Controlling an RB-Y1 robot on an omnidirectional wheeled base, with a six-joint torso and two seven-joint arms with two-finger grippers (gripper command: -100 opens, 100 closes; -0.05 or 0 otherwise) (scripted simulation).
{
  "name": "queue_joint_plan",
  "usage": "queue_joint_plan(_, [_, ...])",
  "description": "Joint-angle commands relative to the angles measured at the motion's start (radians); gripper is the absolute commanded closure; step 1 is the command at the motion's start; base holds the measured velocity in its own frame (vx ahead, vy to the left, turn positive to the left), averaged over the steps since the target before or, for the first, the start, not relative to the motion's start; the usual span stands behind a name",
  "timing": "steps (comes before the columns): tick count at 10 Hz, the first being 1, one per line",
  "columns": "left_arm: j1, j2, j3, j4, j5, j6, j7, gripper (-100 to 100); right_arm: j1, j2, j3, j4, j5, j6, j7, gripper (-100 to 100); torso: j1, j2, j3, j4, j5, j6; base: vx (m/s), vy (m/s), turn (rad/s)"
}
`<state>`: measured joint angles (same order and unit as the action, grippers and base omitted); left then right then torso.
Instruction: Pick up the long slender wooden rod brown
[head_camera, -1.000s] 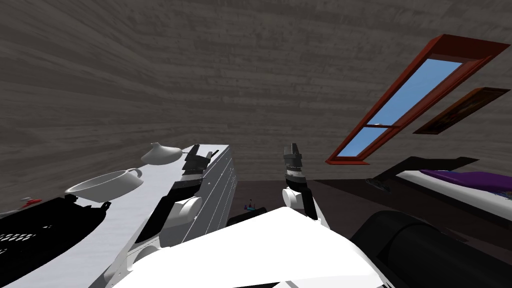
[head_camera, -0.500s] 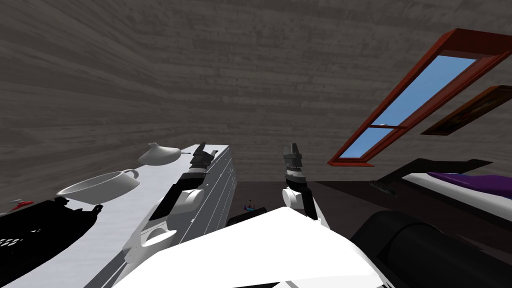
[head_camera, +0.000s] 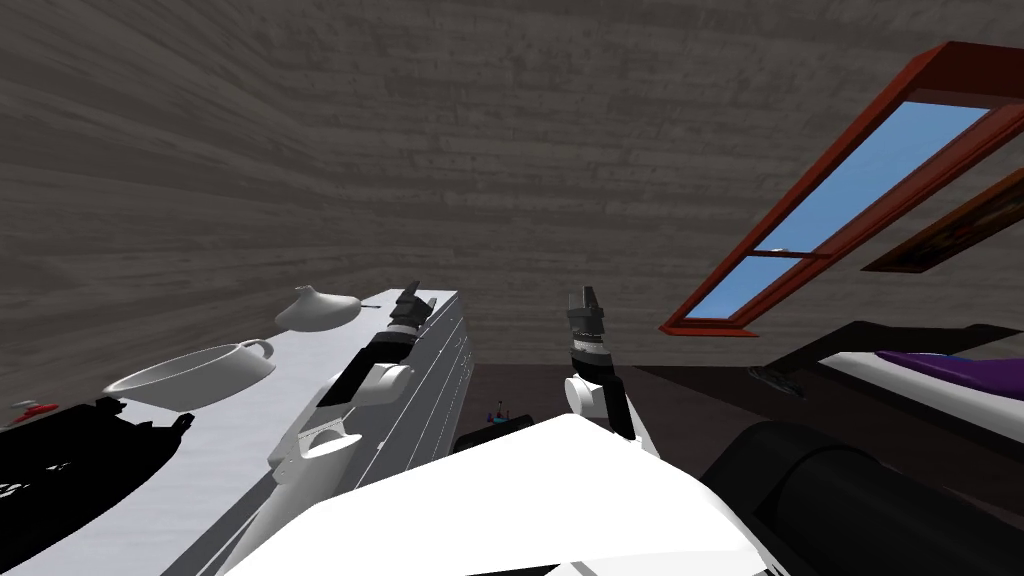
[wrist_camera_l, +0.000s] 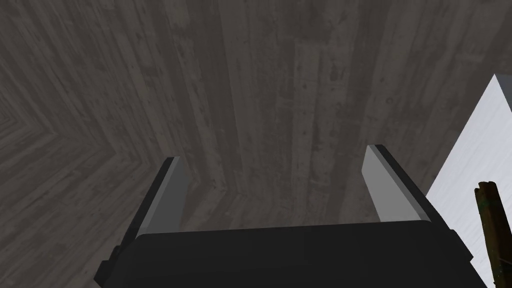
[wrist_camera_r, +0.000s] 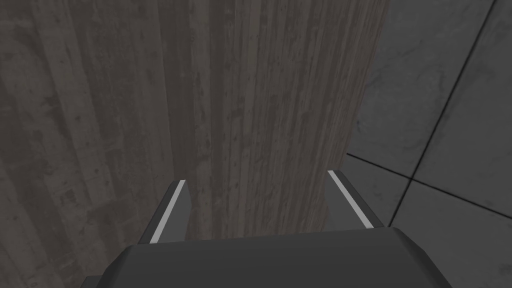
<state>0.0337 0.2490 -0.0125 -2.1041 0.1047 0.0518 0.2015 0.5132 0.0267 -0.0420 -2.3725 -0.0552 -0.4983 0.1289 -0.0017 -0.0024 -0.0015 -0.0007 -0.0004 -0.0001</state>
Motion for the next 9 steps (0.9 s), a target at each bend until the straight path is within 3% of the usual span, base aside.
queue_joint_plan(1, [-0.018, 0.004, 0.002, 0.010, 0.000, 0.034, 0.005, -100, 0.000, 0.000, 0.000, 0.000, 0.000, 0.000, 0.000, 0, 0.000, 0.000, 0.000, 0.000, 0.000, 0.000, 0.009, -0.010, 0.005])
queue_joint_plan(2, [-0.061, 0.024, 0.010, 0.047, -0.002, 0.070, 0.034, -100, 0.000, 0.000, 0.000, 0.000, 0.000, 0.000, 0.000, 0, 0.001, 0.001, 0.001, 0.000, 0.000, 0.000, 0.003, -0.015, 0.035])
queue_joint_plan(4, [-0.082, 0.024, 0.010, 0.047, -0.002, 0.112, 0.034, -100, 0.000, 0.000, 0.000, 0.000, 0.000, 0.000, 0.000, 0, 0.001, 0.001, 0.001, 0.000, 0.000, 0.000, 0.015, -0.021, 0.024])
queue_joint_plan(5, [-0.128, 0.043, 0.019, 0.087, -0.004, 0.150, 0.063, -100, 0.000, 0.000, 0.000, 0.000, 0.000, 0.000, 0.000, 0, 0.001, 0.001, 0.001, 0.000, 0.000, 0.000, 0.030, -0.030, 0.046])
queue_joint_plan(7, [-0.148, 0.043, 0.019, 0.087, -0.004, 0.192, 0.063, -100, 0.000, 0.000, 0.000, 0.000, 0.000, 0.000, 0.000, 0, 0.000, 0.000, 0.000, 0.000, 0.000, 0.000, 0.030, -0.025, 0.017])
queue_joint_plan(8, [-0.191, 0.063, 0.030, 0.129, -0.007, 0.228, 0.092, -100, 0.000, 0.000, 0.000, 0.000, 0.000, 0.000, 0.000, 0, 0.001, 0.001, 0.000, 0.000, 0.000, 0.000, 0.024, -0.030, 0.047])
queue_joint_plan(9, [-0.214, 0.063, 0.030, 0.129, -0.007, 0.254, 0.092, -100, 0.000, 0.000, 0.000, 0.000, 0.000, 0.000, 0.000, 0, 0.000, 0.000, 0.000, 0.000, 0.000, 0.000, 0.016, -0.028, 0.039])
